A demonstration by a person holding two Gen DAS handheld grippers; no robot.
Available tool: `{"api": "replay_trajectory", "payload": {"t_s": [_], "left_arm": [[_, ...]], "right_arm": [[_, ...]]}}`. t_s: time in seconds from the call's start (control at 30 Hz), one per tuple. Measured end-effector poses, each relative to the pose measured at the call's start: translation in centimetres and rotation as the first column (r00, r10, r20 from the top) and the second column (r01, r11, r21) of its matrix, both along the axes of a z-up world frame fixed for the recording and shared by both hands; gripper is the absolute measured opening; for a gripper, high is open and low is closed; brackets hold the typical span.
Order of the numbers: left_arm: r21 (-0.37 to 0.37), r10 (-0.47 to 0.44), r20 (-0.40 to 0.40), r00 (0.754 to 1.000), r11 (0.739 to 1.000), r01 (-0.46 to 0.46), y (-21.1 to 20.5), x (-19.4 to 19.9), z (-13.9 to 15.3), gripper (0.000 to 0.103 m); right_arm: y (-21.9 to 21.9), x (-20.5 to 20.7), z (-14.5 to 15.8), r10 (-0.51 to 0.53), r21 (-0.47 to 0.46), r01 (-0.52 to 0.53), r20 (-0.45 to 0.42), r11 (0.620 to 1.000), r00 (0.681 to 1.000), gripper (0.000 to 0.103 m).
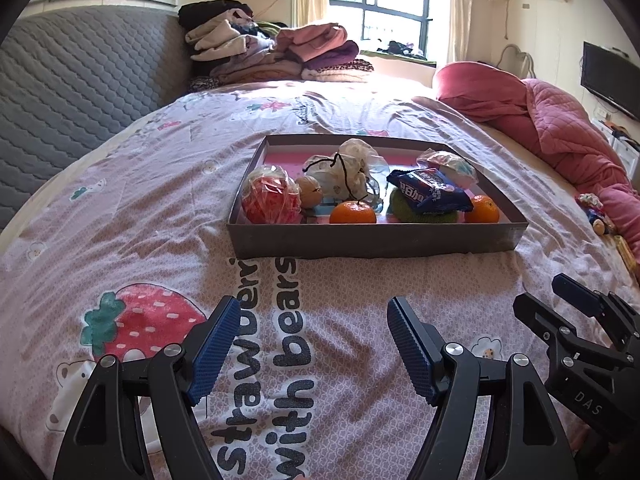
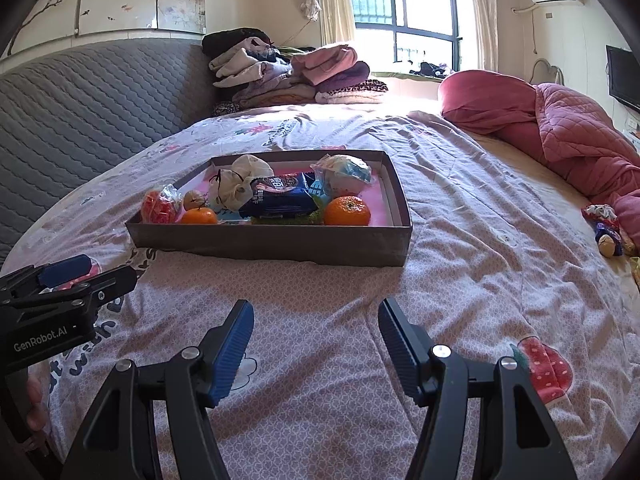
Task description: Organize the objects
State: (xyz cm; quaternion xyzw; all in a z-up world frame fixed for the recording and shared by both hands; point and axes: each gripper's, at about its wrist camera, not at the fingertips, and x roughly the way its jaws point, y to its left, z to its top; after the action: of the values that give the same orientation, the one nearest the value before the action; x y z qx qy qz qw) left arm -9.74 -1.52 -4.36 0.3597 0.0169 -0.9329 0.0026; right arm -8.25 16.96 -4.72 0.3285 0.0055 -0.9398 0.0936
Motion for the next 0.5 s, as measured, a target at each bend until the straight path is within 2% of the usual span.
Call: {"api": "replay_trajectory", "payload": {"t_s": [0.5], "left_arm": [[-0.006,0.005,0.019,1.0,1.0,-0.005,-0.24,0.24,-0.8,0.077]], "right_arm": [[0.37,0.0,-0.62,-0.008,-0.012,0.008,0.017,1.0,1.0,0.064]]}}
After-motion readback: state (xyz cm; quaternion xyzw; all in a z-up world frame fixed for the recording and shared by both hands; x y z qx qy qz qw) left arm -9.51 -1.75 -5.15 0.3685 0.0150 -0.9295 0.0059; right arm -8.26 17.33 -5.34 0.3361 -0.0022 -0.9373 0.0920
